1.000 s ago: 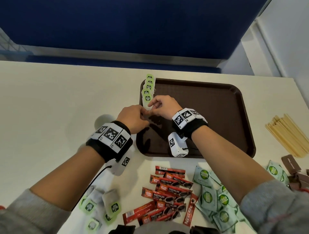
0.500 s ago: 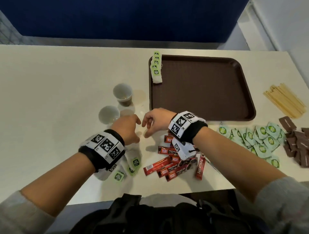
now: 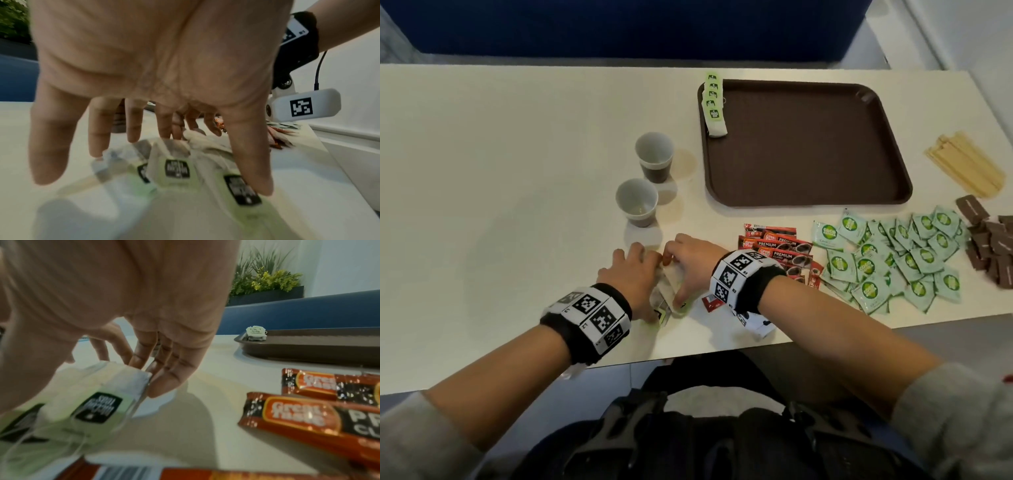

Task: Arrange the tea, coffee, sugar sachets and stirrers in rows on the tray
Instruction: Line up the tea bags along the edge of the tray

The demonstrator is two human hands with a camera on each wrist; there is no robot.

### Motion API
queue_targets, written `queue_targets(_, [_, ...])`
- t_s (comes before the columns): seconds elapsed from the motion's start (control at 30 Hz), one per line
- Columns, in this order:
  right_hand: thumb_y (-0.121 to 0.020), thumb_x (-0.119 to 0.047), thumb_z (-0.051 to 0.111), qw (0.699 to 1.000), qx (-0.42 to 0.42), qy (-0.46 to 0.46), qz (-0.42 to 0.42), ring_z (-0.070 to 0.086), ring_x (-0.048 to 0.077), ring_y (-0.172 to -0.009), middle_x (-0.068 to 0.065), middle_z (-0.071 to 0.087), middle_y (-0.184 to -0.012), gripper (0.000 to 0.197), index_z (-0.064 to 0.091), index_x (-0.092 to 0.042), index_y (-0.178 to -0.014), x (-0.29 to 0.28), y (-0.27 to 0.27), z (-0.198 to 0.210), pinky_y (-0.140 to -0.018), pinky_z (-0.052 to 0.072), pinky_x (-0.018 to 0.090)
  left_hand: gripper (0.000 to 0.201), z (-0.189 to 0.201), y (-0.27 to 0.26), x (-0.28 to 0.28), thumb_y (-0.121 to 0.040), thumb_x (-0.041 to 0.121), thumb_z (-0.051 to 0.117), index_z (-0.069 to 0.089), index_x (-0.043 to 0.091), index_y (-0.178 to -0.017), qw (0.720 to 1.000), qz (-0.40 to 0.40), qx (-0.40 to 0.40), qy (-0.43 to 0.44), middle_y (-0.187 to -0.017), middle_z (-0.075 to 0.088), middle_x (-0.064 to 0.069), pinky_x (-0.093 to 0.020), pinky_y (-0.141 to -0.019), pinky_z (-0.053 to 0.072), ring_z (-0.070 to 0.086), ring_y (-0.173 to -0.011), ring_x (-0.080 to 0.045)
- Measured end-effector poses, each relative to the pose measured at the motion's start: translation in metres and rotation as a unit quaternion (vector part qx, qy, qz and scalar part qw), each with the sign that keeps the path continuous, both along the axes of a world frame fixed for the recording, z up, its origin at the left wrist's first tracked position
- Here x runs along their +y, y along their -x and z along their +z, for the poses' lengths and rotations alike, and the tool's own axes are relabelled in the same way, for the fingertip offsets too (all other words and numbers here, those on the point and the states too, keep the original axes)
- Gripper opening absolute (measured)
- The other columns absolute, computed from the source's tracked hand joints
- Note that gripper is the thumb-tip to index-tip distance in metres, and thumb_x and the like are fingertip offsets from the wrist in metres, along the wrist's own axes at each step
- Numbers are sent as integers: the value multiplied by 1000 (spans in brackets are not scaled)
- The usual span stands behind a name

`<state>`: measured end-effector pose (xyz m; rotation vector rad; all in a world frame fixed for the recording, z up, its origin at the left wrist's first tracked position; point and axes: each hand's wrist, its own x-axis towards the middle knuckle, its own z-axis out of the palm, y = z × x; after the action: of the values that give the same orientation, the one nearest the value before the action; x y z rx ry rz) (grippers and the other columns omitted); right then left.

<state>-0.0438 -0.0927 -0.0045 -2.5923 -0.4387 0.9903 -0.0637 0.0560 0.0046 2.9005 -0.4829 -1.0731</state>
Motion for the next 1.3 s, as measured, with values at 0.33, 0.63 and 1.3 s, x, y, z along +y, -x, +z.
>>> queue_targets(0.33, [-66, -30, 81, 1000, -26, 3, 8, 50, 23, -90, 2, 42, -97, 44, 57, -13, -100, -1, 5, -9, -74, 39, 29, 66, -11, 2, -3, -69, 31, 80, 43, 14, -121, 996, 37, 21, 78, -120, 37, -8, -35, -82, 42, 44, -105, -30])
queue_targets(0.63, [-75, -18, 73, 998, -23, -58, -31, 48, 15, -79, -6, 51, -79, 23, 62, -13, -94, -20, -6, 2, -64, 35, 25, 25, -9, -7, -13, -82, 16, 62, 41, 16, -95, 984, 67, 53, 154, -92, 53, -4, -28, -68, 36, 48, -83, -21])
queue_targets(1.3, [-90, -29, 61, 869, 12, -344, -357, 68, 31, -78, 7, 70, -86, 28, 62, -4, -104, -115, -100, 35, -72, 59, 40, 15, 29, -92, -109, -96, 7, 49, 54, 20, -99, 734, 415, 98, 529, -88, 60, -10, -37, -70, 52, 60, -75, -20])
